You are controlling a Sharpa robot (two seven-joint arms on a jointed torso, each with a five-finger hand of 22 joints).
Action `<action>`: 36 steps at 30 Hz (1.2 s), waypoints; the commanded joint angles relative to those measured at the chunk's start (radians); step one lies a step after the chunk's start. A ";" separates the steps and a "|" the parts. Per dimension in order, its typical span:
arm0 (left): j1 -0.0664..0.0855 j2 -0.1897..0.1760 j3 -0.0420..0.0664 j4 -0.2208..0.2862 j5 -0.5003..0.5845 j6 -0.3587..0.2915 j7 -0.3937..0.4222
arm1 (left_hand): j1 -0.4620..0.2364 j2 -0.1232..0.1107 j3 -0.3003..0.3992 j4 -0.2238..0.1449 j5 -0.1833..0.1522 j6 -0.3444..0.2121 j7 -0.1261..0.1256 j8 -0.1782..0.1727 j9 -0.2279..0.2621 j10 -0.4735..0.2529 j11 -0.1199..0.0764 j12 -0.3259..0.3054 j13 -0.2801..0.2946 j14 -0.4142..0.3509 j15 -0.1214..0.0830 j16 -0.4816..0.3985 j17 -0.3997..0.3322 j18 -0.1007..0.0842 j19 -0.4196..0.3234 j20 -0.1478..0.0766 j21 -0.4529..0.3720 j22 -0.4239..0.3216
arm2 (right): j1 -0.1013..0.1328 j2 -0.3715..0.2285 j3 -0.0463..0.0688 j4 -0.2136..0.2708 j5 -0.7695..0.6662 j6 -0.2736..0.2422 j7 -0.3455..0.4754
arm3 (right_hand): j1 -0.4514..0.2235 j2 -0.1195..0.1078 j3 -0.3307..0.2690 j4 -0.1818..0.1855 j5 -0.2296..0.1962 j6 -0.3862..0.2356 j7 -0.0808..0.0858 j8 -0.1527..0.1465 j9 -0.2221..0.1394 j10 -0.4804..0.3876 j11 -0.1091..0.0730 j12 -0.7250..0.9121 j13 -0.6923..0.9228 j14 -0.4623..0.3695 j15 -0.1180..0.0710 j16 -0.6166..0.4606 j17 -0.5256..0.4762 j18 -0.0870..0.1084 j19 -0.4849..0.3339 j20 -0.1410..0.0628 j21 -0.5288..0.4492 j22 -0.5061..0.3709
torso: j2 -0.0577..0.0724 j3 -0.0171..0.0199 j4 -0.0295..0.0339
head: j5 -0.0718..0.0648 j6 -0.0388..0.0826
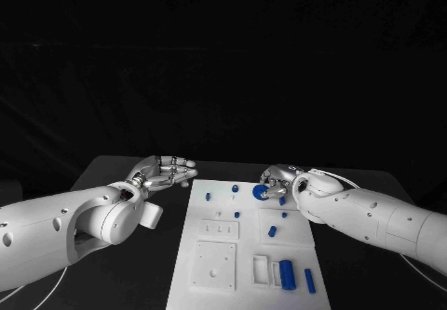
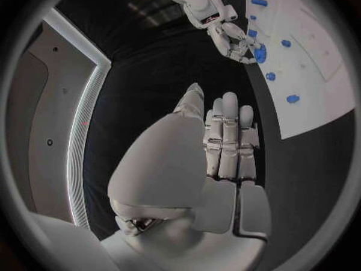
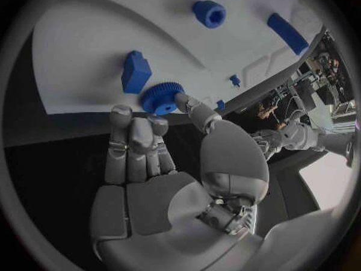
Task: Assemble the parts on the task board
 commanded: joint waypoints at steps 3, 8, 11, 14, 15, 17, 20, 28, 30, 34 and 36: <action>0.001 0.000 0.000 0.002 -0.006 0.015 0.009 | -0.002 0.001 0.002 0.000 0.004 0.000 0.002 -0.004 0.001 -0.004 0.001 -0.006 0.001 0.005 0.002 -0.005 -0.001 0.004 -0.005 -0.019 -0.004 -0.001 | -0.027 0.000 -0.016 0.008 -0.040 0.054 -0.020 | 0.020 0.013 0.021 0.007 -0.018 0.144 -0.024 0.085 0.011 0.003 -0.006 0.006 -0.002 0.004 -0.008 0.002 0.003 0.030 0.011 -0.002 0.006 0.016 | 0.000 0.0008 -0.0003 | -0.001 0.001; 0.001 -0.002 0.000 0.004 -0.005 0.016 0.010 | -0.002 0.001 0.002 0.000 0.004 0.000 0.002 -0.004 0.001 -0.004 0.001 -0.006 0.001 0.005 0.002 -0.005 -0.001 0.004 -0.005 -0.019 -0.005 -0.001 | -0.027 -0.003 -0.016 0.012 -0.040 0.015 -0.016 | 0.022 0.015 0.057 0.021 -0.057 0.149 -0.026 0.083 0.012 0.006 -0.007 0.004 -0.004 0.004 -0.009 0.000 0.003 0.030 0.012 -0.002 0.005 0.016 | 0.000 0.0006 -0.0004 | -0.001 0.002; 0.001 -0.003 0.000 0.003 -0.005 0.015 0.010 | -0.001 0.001 0.002 0.000 0.004 0.000 0.002 -0.004 0.002 -0.004 0.001 -0.006 0.001 0.005 0.002 -0.005 -0.001 0.004 -0.005 -0.019 -0.005 -0.001 | -0.027 -0.005 -0.016 0.013 -0.040 0.012 -0.017 | 0.019 0.015 0.064 0.026 -0.063 0.150 -0.026 0.082 0.012 0.006 -0.007 0.004 -0.004 0.003 -0.009 -0.003 0.001 0.030 0.013 -0.002 0.006 0.016 | 0.000 0.0005 -0.0009 | -0.002 0.001; 0.001 -0.003 0.000 0.003 -0.005 0.016 0.010 | -0.001 0.001 0.003 0.000 0.004 0.000 0.002 -0.004 0.002 -0.004 0.001 -0.006 0.001 0.005 0.002 -0.005 -0.001 0.004 -0.006 -0.019 -0.005 -0.001 | -0.027 -0.007 -0.016 0.016 -0.040 -0.002 -0.017 | 0.008 0.013 0.078 0.043 -0.085 0.151 -0.026 0.079 0.010 0.007 -0.008 0.002 -0.006 0.003 -0.009 -0.006 0.001 0.030 0.013 -0.002 0.005 0.015 | 0.000 0.0010 -0.0009 | -0.002 0.001; 0.001 -0.002 0.000 0.003 -0.005 0.016 0.010 | -0.001 0.001 0.003 0.000 0.004 0.000 0.002 -0.005 0.002 -0.004 0.001 -0.006 0.001 0.004 0.002 -0.006 -0.002 0.004 -0.006 -0.019 -0.005 -0.002 | -0.027 -0.007 -0.016 0.018 -0.040 -0.007 -0.015 | 0.008 0.013 0.079 0.043 -0.086 0.151 -0.026 0.079 0.010 0.007 -0.008 0.002 -0.006 0.003 -0.009 -0.006 0.001 0.030 0.013 -0.002 0.005 0.015 | 0.000 0.0010 -0.0005 | -0.002 0.000; 0.001 -0.002 0.000 0.003 -0.005 0.017 0.010 | -0.001 0.001 0.003 0.000 0.004 0.000 0.002 -0.005 0.002 -0.004 0.001 -0.006 0.001 0.004 0.002 -0.006 -0.002 0.004 -0.006 -0.019 -0.005 -0.002 | -0.027 -0.010 -0.016 0.022 -0.037 -0.014 -0.015 | 0.008 0.012 0.080 0.044 -0.086 0.152 -0.026 0.079 0.010 0.007 -0.008 0.002 -0.006 0.004 -0.010 -0.005 0.002 0.030 0.013 -0.002 0.005 0.016 | 0.000 0.0010 -0.0005 | -0.002 -0.001; 0.001 -0.002 0.000 0.003 -0.005 0.016 0.010 | -0.001 0.001 0.003 0.000 0.004 0.000 0.002 -0.005 0.002 -0.004 0.001 -0.006 0.002 0.004 0.002 -0.006 -0.002 0.004 -0.006 -0.019 -0.005 -0.002 | -0.027 -0.017 -0.016 0.038 -0.034 -0.026 -0.016 | 0.008 0.011 0.082 0.044 -0.086 0.152 -0.026 0.079 0.010 0.007 -0.008 0.002 -0.006 0.004 -0.010 -0.004 0.002 0.030 0.013 -0.003 0.005 0.016 | 0.000 0.0013 -0.0011 | -0.001 0.000; 0.001 -0.003 0.000 0.003 -0.004 0.016 0.010 | -0.001 0.001 0.003 0.000 0.004 -0.001 0.002 -0.005 0.002 -0.004 0.001 -0.007 0.002 0.004 0.002 -0.006 -0.002 0.004 -0.006 -0.018 -0.005 -0.002 | -0.017 -0.031 -0.014 0.081 -0.033 -0.040 -0.021 | 0.007 0.006 0.084 0.045 -0.085 0.153 -0.027 0.078 0.010 0.008 -0.008 0.002 -0.006 0.004 -0.010 -0.005 0.002 0.030 0.014 -0.003 0.006 0.016 | 0.000 0.0009 -0.0004 | -0.002 -0.001; 0.001 -0.004 0.000 0.003 -0.004 0.016 0.010 | -0.001 0.001 0.003 0.000 0.004 -0.001 0.002 -0.005 0.002 -0.004 0.001 -0.007 0.002 0.004 0.002 -0.006 -0.002 0.004 -0.006 -0.018 -0.005 -0.002 | -0.016 -0.032 -0.014 0.085 -0.033 -0.045 -0.022 | 0.006 0.006 0.084 0.045 -0.085 0.153 -0.027 0.078 0.010 0.008 -0.008 0.002 -0.006 0.004 -0.010 -0.005 0.002 0.030 0.014 -0.003 0.006 0.016 | 0.000 0.0005 -0.0002 | -0.003 0.000; 0.001 -0.005 0.000 0.003 -0.004 0.016 0.010 | 0.000 0.001 0.003 0.000 0.004 -0.001 0.002 -0.005 0.002 -0.004 0.001 -0.007 0.002 0.004 0.002 -0.006 -0.002 0.004 -0.006 -0.018 -0.005 -0.002 | -0.016 -0.034 -0.013 0.098 -0.034 -0.056 -0.027 | 0.006 0.005 0.085 0.045 -0.085 0.154 -0.027 0.078 0.010 0.008 -0.008 0.002 -0.006 0.004 -0.010 -0.005 0.002 0.030 0.015 -0.003 0.006 0.016 | 0.000 0.0006 -0.0007 | -0.001 0.000; 0.001 -0.005 0.000 0.004 -0.004 0.016 0.010 | 0.000 0.001 0.003 0.000 0.004 -0.001 0.002 -0.005 0.002 -0.004 0.001 -0.007 0.002 0.004 0.002 -0.006 -0.002 0.004 -0.006 -0.018 -0.005 -0.002 | -0.015 -0.037 -0.012 0.112 -0.040 -0.070 -0.031 | 0.007 0.005 0.085 0.045 -0.085 0.154 -0.027 0.078 0.010 0.008 -0.009 0.002 -0.006 0.004 -0.011 -0.005 0.002 0.030 0.015 -0.003 0.006 0.016 | 0.000 0.0009 -0.0005 | -0.001 0.000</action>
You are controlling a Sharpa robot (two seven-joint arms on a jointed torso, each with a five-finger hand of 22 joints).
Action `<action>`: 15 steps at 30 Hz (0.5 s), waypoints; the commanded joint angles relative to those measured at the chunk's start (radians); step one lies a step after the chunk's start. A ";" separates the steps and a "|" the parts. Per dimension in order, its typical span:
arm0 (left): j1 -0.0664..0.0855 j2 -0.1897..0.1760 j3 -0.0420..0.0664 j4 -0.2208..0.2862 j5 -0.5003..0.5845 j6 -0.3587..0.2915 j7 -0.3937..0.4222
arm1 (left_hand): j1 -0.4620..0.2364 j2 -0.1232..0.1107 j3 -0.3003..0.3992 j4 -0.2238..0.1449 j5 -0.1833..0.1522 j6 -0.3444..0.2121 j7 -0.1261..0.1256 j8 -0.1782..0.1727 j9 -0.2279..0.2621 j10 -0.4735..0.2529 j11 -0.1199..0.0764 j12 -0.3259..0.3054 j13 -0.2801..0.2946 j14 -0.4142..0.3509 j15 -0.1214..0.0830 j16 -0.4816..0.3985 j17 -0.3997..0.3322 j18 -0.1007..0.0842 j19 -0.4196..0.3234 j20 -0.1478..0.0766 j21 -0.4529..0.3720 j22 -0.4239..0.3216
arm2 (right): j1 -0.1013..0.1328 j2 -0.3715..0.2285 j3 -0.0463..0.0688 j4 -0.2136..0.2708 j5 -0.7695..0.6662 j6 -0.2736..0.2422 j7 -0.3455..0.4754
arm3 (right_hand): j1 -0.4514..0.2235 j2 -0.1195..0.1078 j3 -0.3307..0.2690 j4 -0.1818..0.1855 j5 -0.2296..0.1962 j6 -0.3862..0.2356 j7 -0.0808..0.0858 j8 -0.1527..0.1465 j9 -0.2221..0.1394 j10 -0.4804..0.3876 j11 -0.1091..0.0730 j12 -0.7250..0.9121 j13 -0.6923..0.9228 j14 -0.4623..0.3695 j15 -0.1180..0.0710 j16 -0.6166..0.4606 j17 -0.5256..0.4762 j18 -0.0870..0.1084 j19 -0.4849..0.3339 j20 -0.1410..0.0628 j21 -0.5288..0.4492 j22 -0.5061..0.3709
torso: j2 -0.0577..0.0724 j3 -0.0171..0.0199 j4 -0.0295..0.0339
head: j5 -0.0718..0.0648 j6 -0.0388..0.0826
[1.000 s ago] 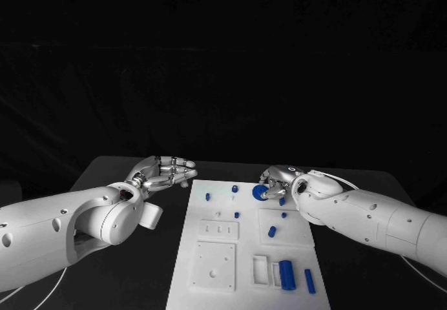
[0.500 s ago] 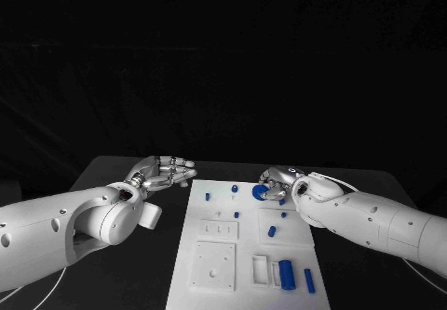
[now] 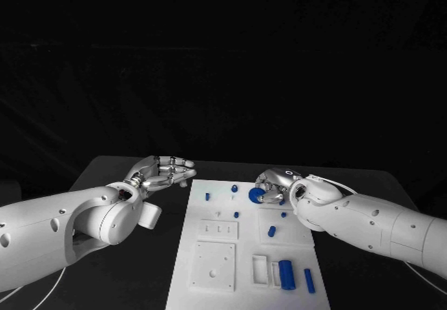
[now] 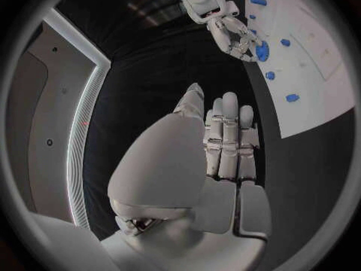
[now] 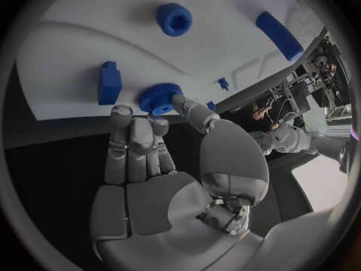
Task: Assemble the parts on the task board
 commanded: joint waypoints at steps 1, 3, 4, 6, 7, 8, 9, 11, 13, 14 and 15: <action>0.001 -0.001 0.000 0.003 -0.004 0.016 0.010 | 0.000 0.001 0.003 0.000 0.004 -0.001 0.002 -0.005 0.002 -0.004 0.001 -0.007 0.001 0.004 0.002 -0.006 -0.001 0.004 -0.007 -0.018 -0.005 -0.001 | -0.001 -0.005 0.000 0.023 -0.020 -0.012 -0.020 | 0.000 -0.002 0.007 -0.001 0.000 0.154 -0.027 0.079 0.062 0.003 -0.007 0.003 -0.002 0.002 -0.006 -0.006 0.001 0.030 0.004 0.000 0.006 0.016 | 0.000 -0.0003 0.0002 | 0.002 0.000; 0.001 -0.001 0.000 0.003 -0.004 0.016 0.010 | 0.000 0.001 0.003 0.000 0.004 -0.001 0.002 -0.005 0.002 -0.004 0.002 -0.007 0.001 0.004 0.002 -0.006 -0.001 0.004 -0.007 -0.018 -0.005 -0.001 | 0.002 -0.005 0.002 0.038 -0.026 -0.018 -0.022 | 0.002 -0.004 0.009 -0.001 -0.001 0.155 -0.027 0.079 0.062 0.003 -0.007 0.002 -0.002 0.003 -0.006 -0.005 0.002 0.030 0.005 0.000 0.007 0.016 | 0.000 -0.0007 0.0002 | 0.002 0.000; 0.001 -0.001 0.000 0.003 -0.004 0.016 0.010 | 0.000 0.001 0.003 0.000 0.004 -0.001 0.002 -0.005 0.002 -0.005 0.002 -0.007 0.001 0.004 0.002 -0.006 -0.001 0.004 -0.007 -0.018 -0.005 -0.001 | 0.004 -0.005 0.002 0.045 -0.030 -0.023 -0.023 | 0.002 -0.005 0.009 -0.002 -0.001 0.155 -0.027 0.079 0.062 0.003 -0.007 0.002 -0.002 0.003 -0.006 -0.006 0.002 0.030 0.005 -0.001 0.007 0.016 | 0.000 -0.0008 0.0005 | 0.003 -0.001; 0.001 0.000 0.000 0.002 -0.004 0.016 0.010 | 0.000 0.001 0.003 0.000 0.004 -0.001 0.002 -0.005 0.002 -0.005 0.002 -0.007 0.001 0.004 0.002 -0.006 -0.001 0.004 -0.007 -0.018 -0.005 -0.002 | 0.007 -0.007 0.003 0.060 -0.039 -0.028 -0.025 | 0.003 -0.007 0.010 -0.002 -0.002 0.155 -0.028 0.079 0.062 0.004 -0.007 0.002 -0.002 0.003 -0.006 -0.005 0.002 0.030 0.005 -0.001 0.007 0.016 | 0.000 -0.0004 0.0008 | 0.004 -0.001; 0.001 0.000 0.000 0.003 -0.004 0.017 0.010 | 0.000 0.001 0.003 0.000 0.004 -0.001 0.002 -0.006 0.002 -0.005 0.002 -0.007 0.001 0.004 0.002 -0.006 -0.001 0.004 -0.007 -0.018 -0.005 -0.002 | 0.009 -0.008 0.005 0.067 -0.041 -0.028 -0.025 | 0.003 -0.008 0.011 -0.001 -0.003 0.156 -0.028 0.079 0.062 0.004 -0.007 0.002 -0.002 0.003 -0.006 -0.006 0.002 0.030 0.006 -0.001 0.007 0.016 | 0.000 -0.0003 0.0010 | 0.004 -0.002; 0.001 0.000 0.000 0.003 -0.004 0.016 0.010 | 0.000 0.001 0.003 0.000 0.004 -0.001 0.002 -0.006 0.002 -0.005 0.002 -0.007 0.001 0.004 0.002 -0.006 -0.001 0.004 -0.007 -0.018 -0.005 -0.002 | 0.010 -0.008 0.006 0.071 -0.041 -0.029 -0.026 | 0.003 -0.008 0.011 -0.001 -0.003 0.156 -0.028 0.079 0.062 0.004 -0.007 0.002 -0.002 0.003 -0.007 -0.005 0.002 0.030 0.006 -0.001 0.007 0.016 | 0.000 -0.0003 0.0010 | 0.004 -0.002; 0.001 -0.001 0.000 0.003 -0.004 0.016 0.010 | 0.000 0.001 0.003 0.000 0.004 -0.001 0.002 -0.006 0.002 -0.005 0.002 -0.007 0.002 0.004 0.002 -0.006 -0.001 0.004 -0.007 -0.018 -0.005 -0.002 | 0.013 -0.009 0.007 0.078 -0.045 -0.033 -0.026 | 0.003 -0.009 0.012 -0.001 -0.004 0.156 -0.028 0.079 0.062 0.004 -0.008 0.002 -0.002 0.004 -0.007 -0.005 0.002 0.030 0.006 -0.001 0.007 0.016 | 0.000 -0.0003 0.0010 | 0.004 -0.002; 0.001 -0.001 0.000 0.003 -0.004 0.016 0.010 | 0.000 0.001 0.003 0.000 0.004 -0.001 0.002 -0.006 0.002 -0.005 0.002 -0.007 0.002 0.004 0.002 -0.006 -0.001 0.004 -0.007 -0.018 -0.005 -0.002 | 0.017 -0.010 0.008 0.092 -0.053 -0.034 -0.028 | 0.004 -0.011 0.013 -0.001 -0.005 0.157 -0.028 0.079 0.062 0.005 -0.008 0.002 -0.002 0.004 -0.007 -0.005 0.003 0.030 0.007 -0.001 0.007 0.016 | 0.000 -0.0006 0.0011 | 0.004 -0.001; 0.001 -0.001 0.000 0.003 -0.004 0.016 0.010 | 0.000 0.001 0.003 0.000 0.004 -0.001 0.002 -0.006 0.002 -0.005 0.002 -0.007 0.002 0.004 0.002 -0.007 -0.001 0.004 -0.007 -0.018 -0.005 -0.002 | 0.020 -0.009 0.009 0.099 -0.054 -0.031 -0.029 | 0.004 -0.012 0.014 -0.001 -0.006 0.157 -0.028 0.079 0.062 0.005 -0.008 0.002 -0.002 0.004 -0.007 -0.004 0.003 0.030 0.007 -0.002 0.008 0.016 | 0.000 -0.0005 0.0008 | 0.005 -0.001; 0.001 -0.001 0.000 0.003 -0.004 0.016 0.010 | 0.000 0.001 0.003 0.000 0.004 -0.001 0.002 -0.006 0.002 -0.005 0.002 -0.007 0.002 0.004 0.002 -0.007 -0.001 0.004 -0.007 -0.018 -0.005 -0.002 | 0.021 -0.008 0.009 0.099 -0.055 -0.031 -0.030 | 0.005 -0.013 0.014 -0.001 -0.006 0.157 -0.028 0.079 0.062 0.005 -0.008 0.002 -0.002 0.004 -0.007 -0.005 0.003 0.030 0.007 -0.002 0.008 0.016 | 0.000 -0.0006 0.0008 | 0.005 -0.001; 0.001 -0.002 0.000 0.004 -0.004 0.016 0.010 | 0.000 0.001 0.003 0.000 0.004 -0.001 0.002 -0.006 0.002 -0.005 0.002 -0.007 0.002 0.004 0.002 -0.007 -0.001 0.004 -0.007 -0.018 -0.005 -0.002 | 0.021 -0.007 0.009 0.098 -0.056 -0.030 -0.031 | 0.005 -0.013 0.014 -0.001 -0.007 0.157 -0.028 0.079 0.062 0.005 -0.008 0.002 -0.003 0.004 -0.007 -0.005 0.002 0.030 0.007 -0.002 0.008 0.016 | 0.000 -0.0010 0.0002 | 0.005 -0.001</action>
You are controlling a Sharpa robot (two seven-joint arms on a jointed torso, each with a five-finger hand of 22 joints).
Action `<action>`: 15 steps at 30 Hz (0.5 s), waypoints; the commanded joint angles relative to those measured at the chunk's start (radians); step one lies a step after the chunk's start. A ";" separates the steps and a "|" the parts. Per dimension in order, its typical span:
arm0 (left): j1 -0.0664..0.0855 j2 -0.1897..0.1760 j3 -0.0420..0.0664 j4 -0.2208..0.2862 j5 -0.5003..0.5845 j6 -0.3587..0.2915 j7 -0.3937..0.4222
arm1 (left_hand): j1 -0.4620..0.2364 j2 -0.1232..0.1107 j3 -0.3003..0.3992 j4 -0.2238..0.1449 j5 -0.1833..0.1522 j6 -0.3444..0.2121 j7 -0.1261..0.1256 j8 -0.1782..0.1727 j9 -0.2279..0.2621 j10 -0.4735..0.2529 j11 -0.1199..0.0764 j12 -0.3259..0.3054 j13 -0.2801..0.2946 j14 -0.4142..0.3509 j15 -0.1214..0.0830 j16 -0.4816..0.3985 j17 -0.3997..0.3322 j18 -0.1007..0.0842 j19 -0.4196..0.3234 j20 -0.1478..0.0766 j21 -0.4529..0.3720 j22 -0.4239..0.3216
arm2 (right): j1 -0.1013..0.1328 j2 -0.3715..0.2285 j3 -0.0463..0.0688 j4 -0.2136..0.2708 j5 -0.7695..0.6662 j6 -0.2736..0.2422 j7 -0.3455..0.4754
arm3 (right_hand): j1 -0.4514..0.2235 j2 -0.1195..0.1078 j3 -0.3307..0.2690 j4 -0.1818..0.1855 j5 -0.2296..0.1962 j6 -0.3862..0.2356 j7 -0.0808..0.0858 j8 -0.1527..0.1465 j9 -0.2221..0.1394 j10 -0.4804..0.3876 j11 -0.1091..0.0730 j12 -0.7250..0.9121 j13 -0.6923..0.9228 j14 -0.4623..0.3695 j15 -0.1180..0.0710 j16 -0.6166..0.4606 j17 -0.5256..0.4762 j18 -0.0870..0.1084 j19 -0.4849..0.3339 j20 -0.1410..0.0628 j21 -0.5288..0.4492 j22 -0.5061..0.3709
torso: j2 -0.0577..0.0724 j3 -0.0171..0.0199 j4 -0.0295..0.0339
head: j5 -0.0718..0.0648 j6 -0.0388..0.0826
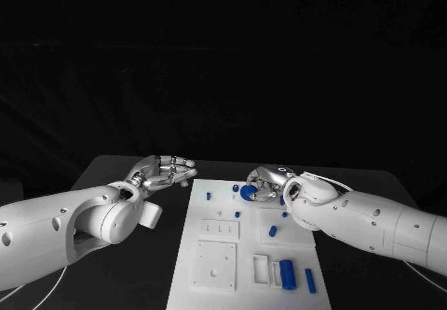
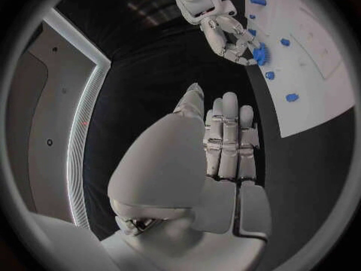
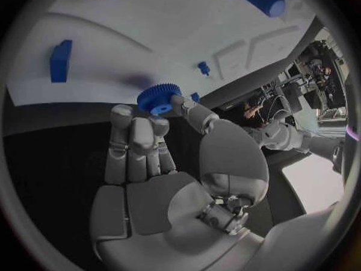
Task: Assemble the parts on the task board
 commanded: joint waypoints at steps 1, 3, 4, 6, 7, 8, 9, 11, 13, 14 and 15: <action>0.001 0.000 0.000 0.004 -0.004 0.015 0.010 | 0.000 0.001 0.003 0.000 0.004 -0.001 0.002 -0.006 0.001 -0.005 0.002 -0.007 0.001 0.004 0.002 -0.007 -0.001 0.004 -0.007 -0.018 -0.005 -0.001 | 0.001 0.003 0.000 -0.001 -0.025 -0.009 -0.015 | -0.003 -0.011 0.006 -0.001 -0.007 0.137 -0.008 0.043 0.046 0.002 -0.005 0.002 -0.002 0.004 -0.006 -0.005 0.000 0.030 0.007 -0.002 0.004 0.016 | 0.000 -0.0005 -0.0005 | 0.000 0.001; 0.001 -0.001 0.000 0.004 -0.004 0.016 0.010 | 0.000 0.001 0.003 0.000 0.004 -0.001 0.003 -0.006 0.001 -0.005 0.002 -0.007 0.001 0.004 0.002 -0.007 -0.001 0.004 -0.007 -0.018 -0.005 -0.001 | 0.001 0.003 0.000 -0.003 -0.025 -0.008 -0.015 | -0.002 -0.013 0.007 -0.001 -0.009 0.137 -0.008 0.043 0.046 0.002 -0.005 0.002 -0.002 0.004 -0.007 -0.005 0.001 0.030 0.007 -0.002 0.004 0.016 | 0.000 -0.0005 -0.0001 | 0.000 0.001; 0.001 -0.001 0.000 0.004 -0.004 0.015 0.010 | 0.000 0.001 0.003 0.000 0.004 -0.001 0.003 -0.006 0.001 -0.005 0.002 -0.007 0.001 0.004 0.002 -0.007 -0.001 0.004 -0.007 -0.018 -0.005 -0.001 | 0.001 0.003 0.000 -0.002 -0.025 -0.010 -0.015 | -0.002 -0.014 0.007 0.000 -0.010 0.137 -0.008 0.043 0.046 0.002 -0.005 0.002 -0.002 0.004 -0.007 -0.006 0.000 0.030 0.007 -0.002 0.004 0.016 | 0.000 -0.0007 -0.0001 | 0.000 0.001; 0.001 -0.002 0.000 0.005 -0.004 0.014 0.010 | 0.000 0.001 0.003 0.001 0.004 -0.001 0.003 -0.006 0.001 -0.005 0.002 -0.007 0.001 0.004 0.002 -0.007 -0.001 0.004 -0.007 -0.018 -0.006 -0.001 | 0.001 0.006 0.000 0.001 -0.026 -0.015 -0.015 | -0.001 -0.014 0.008 0.000 -0.011 0.137 -0.008 0.043 0.046 0.002 -0.005 0.002 -0.002 0.004 -0.007 -0.006 0.000 0.030 0.008 -0.002 0.004 0.016 | 0.000 -0.0002 0.0002 | 0.000 0.001; 0.001 -0.002 0.000 0.005 -0.004 0.014 0.010 | 0.000 0.001 0.003 0.000 0.004 -0.001 0.003 -0.006 0.001 -0.005 0.002 -0.007 0.001 0.004 0.002 -0.007 -0.001 0.004 -0.007 -0.018 -0.006 -0.001 | 0.001 0.008 0.000 0.003 -0.030 -0.018 -0.014 | -0.001 -0.014 0.008 0.000 -0.011 0.137 -0.008 0.043 0.046 0.002 -0.005 0.002 -0.002 0.004 -0.007 -0.006 0.000 0.030 0.008 -0.002 0.004 0.016 | 0.000 -0.0002 -0.0003 | 0.001 0.002; 0.001 -0.002 0.000 0.005 -0.004 0.015 0.010 | 0.000 0.001 0.003 0.000 0.004 -0.001 0.003 -0.006 0.001 -0.005 0.002 -0.007 0.001 0.004 0.002 -0.007 -0.001 0.004 -0.007 -0.018 -0.006 -0.001 | 0.001 0.012 0.000 0.004 -0.037 -0.022 -0.014 | -0.001 -0.014 0.009 0.000 -0.011 0.137 -0.008 0.043 0.046 0.002 -0.005 0.002 -0.002 0.004 -0.007 -0.006 0.001 0.030 0.008 -0.002 0.004 0.016 | 0.000 -0.0002 -0.0004 | 0.001 0.002; 0.001 -0.002 0.000 0.005 -0.004 0.015 0.010 | 0.000 0.001 0.003 0.000 0.004 -0.001 0.003 -0.006 0.001 -0.005 0.002 -0.007 0.001 0.004 0.002 -0.007 -0.001 0.004 -0.007 -0.018 -0.006 -0.001 | 0.001 0.017 0.000 0.005 -0.048 -0.024 -0.014 | -0.001 -0.014 0.009 0.000 -0.011 0.137 -0.008 0.043 0.046 0.002 -0.005 0.002 -0.002 0.004 -0.007 -0.006 0.001 0.030 0.008 -0.003 0.004 0.016 | 0.000 -0.0003 -0.0004 | 0.001 0.002; 0.001 -0.002 0.000 0.005 -0.004 0.015 0.010 | 0.000 0.000 0.003 0.000 0.004 -0.001 0.003 -0.006 0.001 -0.005 0.002 -0.007 0.001 0.003 0.002 -0.007 -0.001 0.004 -0.007 -0.018 -0.006 -0.001 | 0.001 0.030 0.000 0.004 -0.069 -0.026 -0.015 | 0.000 -0.015 0.009 -0.001 -0.011 0.138 -0.008 0.043 0.046 0.003 -0.005 0.002 -0.002 0.004 -0.007 -0.005 0.001 0.030 0.008 -0.003 0.004 0.016 | 0.000 -0.0002 -0.0004 | 0.001 0.003; 0.001 -0.001 0.000 0.005 -0.004 0.015 0.010 | 0.000 0.001 0.003 0.001 0.004 -0.001 0.003 -0.006 0.001 -0.005 0.002 -0.007 0.001 0.003 0.002 -0.007 -0.001 0.004 -0.007 -0.018 -0.006 -0.001 | 0.001 0.043 0.000 0.004 -0.092 -0.028 -0.016 | 0.002 -0.018 0.011 -0.001 -0.013 0.138 -0.008 0.043 0.046 0.003 -0.005 0.002 -0.002 0.004 -0.007 -0.006 0.001 0.030 0.009 -0.003 0.004 0.016 | 0.000 -0.0001 0.0001 | 0.002 0.003; 0.001 0.000 0.000 0.006 -0.004 0.015 0.010 | 0.000 0.001 0.003 0.001 0.004 -0.001 0.003 -0.006 0.001 -0.005 0.002 -0.007 0.001 0.003 0.002 -0.007 -0.001 0.004 -0.007 -0.018 -0.006 -0.001 | 0.001 0.051 0.000 0.002 -0.100 -0.029 -0.017 | 0.003 -0.019 0.012 -0.001 -0.014 0.139 -0.008 0.043 0.046 0.004 -0.005 0.002 -0.002 0.005 -0.007 -0.005 0.002 0.030 0.009 -0.003 0.004 0.016 | 0.000 0.0000 0.0006 | 0.002 0.003; 0.001 -0.001 0.000 0.006 -0.004 0.015 0.010 | 0.000 0.001 0.003 0.001 0.004 -0.001 0.003 -0.006 0.001 -0.005 0.002 -0.007 0.001 0.003 0.002 -0.007 -0.001 0.004 -0.007 -0.018 -0.006 -0.001 | 0.001 0.055 0.000 0.000 -0.105 -0.029 -0.017 | 0.004 -0.020 0.013 -0.001 -0.015 0.139 -0.009 0.043 0.046 0.004 -0.005 0.001 -0.002 0.005 -0.007 -0.005 0.002 0.030 0.009 -0.003 0.005 0.016 | 0.000 0.0001 0.0007 | 0.002 0.003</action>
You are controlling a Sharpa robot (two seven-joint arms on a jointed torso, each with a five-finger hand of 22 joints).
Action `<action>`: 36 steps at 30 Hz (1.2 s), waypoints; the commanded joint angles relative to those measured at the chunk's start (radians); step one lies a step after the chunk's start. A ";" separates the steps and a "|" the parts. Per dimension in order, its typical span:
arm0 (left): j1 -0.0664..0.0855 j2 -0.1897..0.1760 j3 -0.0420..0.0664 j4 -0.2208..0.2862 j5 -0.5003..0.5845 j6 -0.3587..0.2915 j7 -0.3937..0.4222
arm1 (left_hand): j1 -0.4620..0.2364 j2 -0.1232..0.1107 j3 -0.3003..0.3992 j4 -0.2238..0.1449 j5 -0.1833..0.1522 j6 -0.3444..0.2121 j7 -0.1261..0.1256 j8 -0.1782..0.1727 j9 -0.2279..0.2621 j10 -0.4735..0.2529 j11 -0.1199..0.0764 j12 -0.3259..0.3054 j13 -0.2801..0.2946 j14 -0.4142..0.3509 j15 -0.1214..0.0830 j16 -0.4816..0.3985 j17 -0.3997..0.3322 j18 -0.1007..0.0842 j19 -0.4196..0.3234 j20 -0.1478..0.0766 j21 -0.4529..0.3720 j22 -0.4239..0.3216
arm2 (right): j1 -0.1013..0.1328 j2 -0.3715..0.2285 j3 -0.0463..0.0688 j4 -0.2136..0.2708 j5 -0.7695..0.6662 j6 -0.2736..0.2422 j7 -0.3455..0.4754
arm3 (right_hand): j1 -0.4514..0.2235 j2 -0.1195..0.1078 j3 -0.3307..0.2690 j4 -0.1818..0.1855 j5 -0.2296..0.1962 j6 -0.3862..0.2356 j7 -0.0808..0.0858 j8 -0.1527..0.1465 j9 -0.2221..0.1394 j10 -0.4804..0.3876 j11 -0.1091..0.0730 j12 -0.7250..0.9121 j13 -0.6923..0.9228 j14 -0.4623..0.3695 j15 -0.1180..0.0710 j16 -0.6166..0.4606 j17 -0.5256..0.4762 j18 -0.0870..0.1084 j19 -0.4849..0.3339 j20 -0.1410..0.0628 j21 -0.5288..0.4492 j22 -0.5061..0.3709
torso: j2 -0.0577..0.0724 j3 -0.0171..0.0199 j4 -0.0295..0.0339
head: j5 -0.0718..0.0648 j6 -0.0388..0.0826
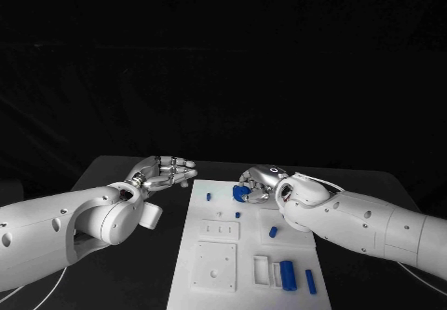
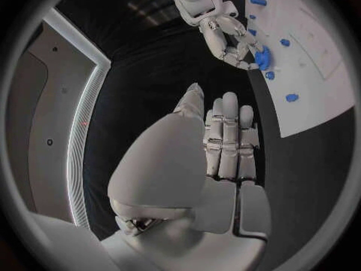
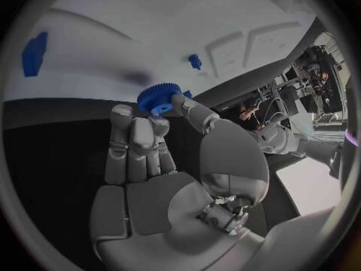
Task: Assemble the parts on the task board
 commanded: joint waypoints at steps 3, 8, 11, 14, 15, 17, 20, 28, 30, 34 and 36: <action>0.001 0.002 0.000 0.002 -0.004 0.015 0.010 | 0.000 0.001 0.003 0.001 0.004 -0.001 0.002 -0.006 0.001 -0.005 0.002 -0.003 0.001 0.003 0.002 -0.003 -0.001 0.004 -0.007 -0.018 -0.006 -0.002 | 0.001 0.029 -0.001 -0.009 -0.081 -0.021 -0.010 | 0.005 -0.015 0.010 0.001 -0.012 0.139 -0.008 0.025 0.046 0.005 -0.006 0.001 -0.002 0.002 -0.004 -0.005 0.001 0.030 0.006 0.000 0.005 0.016 | 0.001 0.0005 0.0006 | 0.000 0.001; 0.001 0.003 0.000 0.001 -0.004 0.014 0.010 | 0.000 0.001 0.003 0.001 0.004 0.000 0.002 -0.006 0.002 -0.005 0.002 -0.003 0.002 0.003 0.002 -0.004 -0.002 0.004 -0.007 -0.018 -0.006 -0.002 | 0.000 0.059 -0.011 -0.023 -0.095 -0.021 -0.013 | 0.007 -0.016 0.013 0.002 -0.014 0.140 -0.008 0.025 0.046 0.006 -0.006 0.001 -0.002 0.003 -0.005 -0.005 0.002 0.030 0.006 0.000 0.005 0.016 | 0.001 0.0007 0.0009 | 0.001 0.001; 0.001 0.005 0.000 0.001 -0.004 0.016 0.010 | 0.000 0.001 0.003 0.001 0.004 0.000 0.002 -0.006 0.002 -0.005 0.002 -0.003 0.002 0.003 0.003 -0.004 -0.002 0.004 -0.007 -0.018 -0.006 -0.002 | 0.000 0.080 -0.018 -0.036 -0.108 -0.018 -0.022 | 0.008 -0.016 0.013 0.003 -0.015 0.140 -0.008 0.025 0.046 0.006 -0.006 0.001 -0.002 0.004 -0.005 -0.004 0.003 0.030 0.006 -0.001 0.005 0.016 | 0.001 0.0003 0.0017 | 0.001 0.002; 0.001 0.007 0.000 0.001 -0.004 0.017 0.010 | 0.000 0.001 0.004 0.001 0.004 0.000 0.002 -0.006 0.002 -0.005 0.002 -0.003 0.002 0.003 0.003 -0.004 -0.002 0.004 -0.007 -0.018 -0.006 -0.002 | -0.003 0.097 -0.025 -0.054 -0.121 -0.015 -0.030 | 0.009 -0.018 0.015 0.004 -0.016 0.140 -0.008 0.024 0.046 0.006 -0.006 0.001 -0.002 0.003 -0.005 -0.005 0.001 0.030 0.007 -0.001 0.005 0.015 | 0.001 -0.0002 0.0035 | -0.001 0.001; 0.001 0.007 0.000 0.001 -0.004 0.017 0.010 | 0.000 0.001 0.004 0.001 0.004 0.000 0.002 -0.006 0.002 -0.005 0.002 -0.003 0.002 0.003 0.003 -0.004 -0.002 0.004 -0.007 -0.018 -0.006 -0.002 | -0.003 0.100 -0.026 -0.059 -0.122 -0.015 -0.031 | 0.009 -0.019 0.015 0.005 -0.016 0.140 -0.008 0.024 0.046 0.006 -0.006 0.001 -0.002 0.004 -0.005 -0.005 0.002 0.030 0.007 -0.001 0.005 0.015 | 0.001 -0.0001 0.0033 | 0.000 0.001; 0.001 0.007 0.000 0.001 -0.004 0.016 0.010 | 0.000 0.001 0.004 0.001 0.004 0.000 0.002 -0.006 0.002 -0.005 0.002 -0.003 0.002 0.003 0.003 -0.004 -0.002 0.004 -0.007 -0.018 -0.006 -0.002 | -0.006 0.107 -0.028 -0.070 -0.130 -0.015 -0.034 | 0.010 -0.021 0.018 0.007 -0.018 0.140 -0.008 0.024 0.046 0.007 -0.006 0.000 -0.002 0.003 -0.004 -0.007 0.000 0.030 0.007 -0.001 0.004 0.015 | 0.001 -0.0007 0.0043 | 0.001 0.002; 0.001 0.007 0.000 -0.001 -0.004 0.016 0.010 | 0.000 0.001 0.004 0.001 0.004 0.000 0.002 -0.007 0.002 -0.005 0.002 -0.003 0.002 0.003 0.003 -0.004 -0.002 0.004 -0.008 -0.018 -0.006 -0.002 | -0.008 0.114 -0.029 -0.082 -0.133 -0.014 -0.038 | 0.012 -0.024 0.021 0.009 -0.019 0.140 -0.008 0.023 0.046 0.007 -0.006 0.000 -0.003 0.003 -0.004 -0.008 -0.001 0.030 0.007 -0.001 0.004 0.015 | 0.001 -0.0004 0.0028 | 0.003 0.001; 0.001 0.008 0.001 -0.001 -0.004 0.018 0.009 | -0.001 0.002 0.004 0.001 0.004 0.000 0.002 -0.007 0.002 -0.005 0.002 -0.003 0.002 0.003 0.003 -0.004 -0.002 0.004 -0.008 -0.018 -0.006 -0.002 | -0.011 0.123 -0.029 -0.094 -0.143 -0.014 -0.052 | 0.014 -0.029 0.027 0.013 -0.023 0.140 -0.007 0.022 0.046 0.007 -0.005 -0.001 -0.003 0.002 -0.004 -0.010 -0.003 0.030 0.007 -0.001 0.004 0.015 | 0.000 0.0006 0.0004 | 0.007 0.000; 0.001 0.008 0.001 -0.001 -0.004 0.018 0.009 | -0.001 0.001 0.004 0.001 0.004 0.000 0.002 -0.007 0.002 -0.005 0.002 -0.003 0.002 0.003 0.003 -0.004 -0.002 0.004 -0.008 -0.018 -0.006 -0.002 | -0.011 0.124 -0.029 -0.096 -0.145 -0.011 -0.055 | 0.016 -0.031 0.030 0.014 -0.026 0.140 -0.007 0.022 0.045 0.007 -0.005 -0.001 -0.003 0.002 -0.004 -0.011 -0.003 0.030 0.007 -0.001 0.003 0.015 | 0.000 0.0008 0.0003 | 0.007 0.000; 0.001 0.008 0.001 -0.001 -0.004 0.017 0.009 | -0.001 0.001 0.004 0.001 0.004 0.000 0.002 -0.007 0.002 -0.005 0.002 -0.003 0.002 0.003 0.003 -0.004 -0.002 0.004 -0.008 -0.018 -0.006 -0.002 | -0.011 0.128 -0.030 -0.106 -0.146 -0.004 -0.060 | 0.019 -0.039 0.035 0.017 -0.032 0.138 -0.007 0.020 0.045 0.006 -0.005 -0.003 -0.004 0.002 -0.004 -0.012 -0.003 0.030 0.006 0.000 0.002 0.015 | 0.000 0.0010 -0.0002 | 0.008 0.000; 0.001 0.008 0.001 -0.001 -0.004 0.017 0.008 | -0.001 0.001 0.004 0.001 0.004 0.000 0.002 -0.007 0.002 -0.005 0.002 -0.003 0.002 0.003 0.003 -0.004 -0.002 0.004 -0.008 -0.018 -0.006 -0.002 | -0.012 0.126 -0.031 -0.106 -0.148 -0.001 -0.065 | 0.021 -0.042 0.037 0.018 -0.034 0.137 -0.006 0.019 0.045 0.005 -0.004 -0.003 -0.004 0.002 -0.003 -0.013 -0.004 0.030 0.005 0.000 0.002 0.015 | 0.000 0.0012 -0.0002 | 0.008 -0.001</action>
